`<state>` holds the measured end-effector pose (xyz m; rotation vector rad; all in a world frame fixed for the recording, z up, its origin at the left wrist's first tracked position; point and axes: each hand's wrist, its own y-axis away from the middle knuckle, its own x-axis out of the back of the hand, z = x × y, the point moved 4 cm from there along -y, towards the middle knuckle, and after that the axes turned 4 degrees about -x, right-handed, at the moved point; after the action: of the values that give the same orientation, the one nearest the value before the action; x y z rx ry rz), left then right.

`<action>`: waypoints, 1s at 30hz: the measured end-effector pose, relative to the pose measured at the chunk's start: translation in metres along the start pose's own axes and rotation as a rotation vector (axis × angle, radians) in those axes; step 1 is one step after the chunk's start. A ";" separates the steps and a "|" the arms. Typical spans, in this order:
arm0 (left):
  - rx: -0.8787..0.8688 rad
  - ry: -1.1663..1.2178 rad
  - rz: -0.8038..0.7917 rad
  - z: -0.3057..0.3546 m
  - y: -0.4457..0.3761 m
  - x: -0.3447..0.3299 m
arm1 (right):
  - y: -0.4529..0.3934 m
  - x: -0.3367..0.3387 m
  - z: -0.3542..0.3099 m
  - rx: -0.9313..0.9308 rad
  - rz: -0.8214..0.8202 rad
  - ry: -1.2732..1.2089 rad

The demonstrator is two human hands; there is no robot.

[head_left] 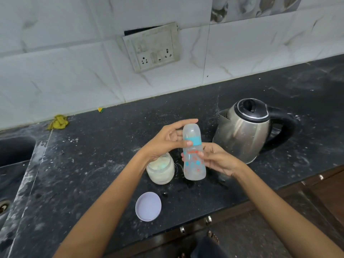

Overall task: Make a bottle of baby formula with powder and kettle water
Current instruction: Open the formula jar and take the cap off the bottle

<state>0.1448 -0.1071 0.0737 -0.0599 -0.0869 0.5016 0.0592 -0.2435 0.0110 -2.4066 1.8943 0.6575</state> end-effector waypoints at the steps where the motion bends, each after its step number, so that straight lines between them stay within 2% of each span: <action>1: -0.005 0.003 0.021 -0.001 0.001 0.000 | 0.000 0.001 0.000 0.004 0.009 0.021; 4: -0.047 -0.103 0.099 -0.005 0.004 -0.006 | -0.003 0.001 0.004 0.015 0.109 0.152; 7: -0.126 -0.378 0.291 -0.012 0.007 -0.015 | -0.009 0.003 0.009 0.073 0.359 0.313; 10: -0.154 -0.546 0.476 -0.018 0.011 -0.024 | -0.010 -0.001 0.012 0.170 0.617 0.494; 14: -0.136 -0.660 0.593 -0.024 0.020 -0.033 | -0.007 -0.012 0.016 0.278 0.850 0.615; 19: -0.163 -0.740 0.688 -0.022 0.030 -0.040 | -0.008 -0.017 0.026 0.331 0.933 0.705; 22: -0.151 -0.716 0.746 -0.016 0.033 -0.033 | -0.009 -0.012 0.038 0.298 0.970 0.633; 30: -0.188 -0.687 0.678 -0.016 0.060 -0.034 | -0.013 -0.001 0.059 0.262 0.868 0.556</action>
<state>0.0879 -0.0716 0.0505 -0.0996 -0.8065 1.1766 0.0522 -0.2235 -0.0456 -1.6224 3.0114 -0.3344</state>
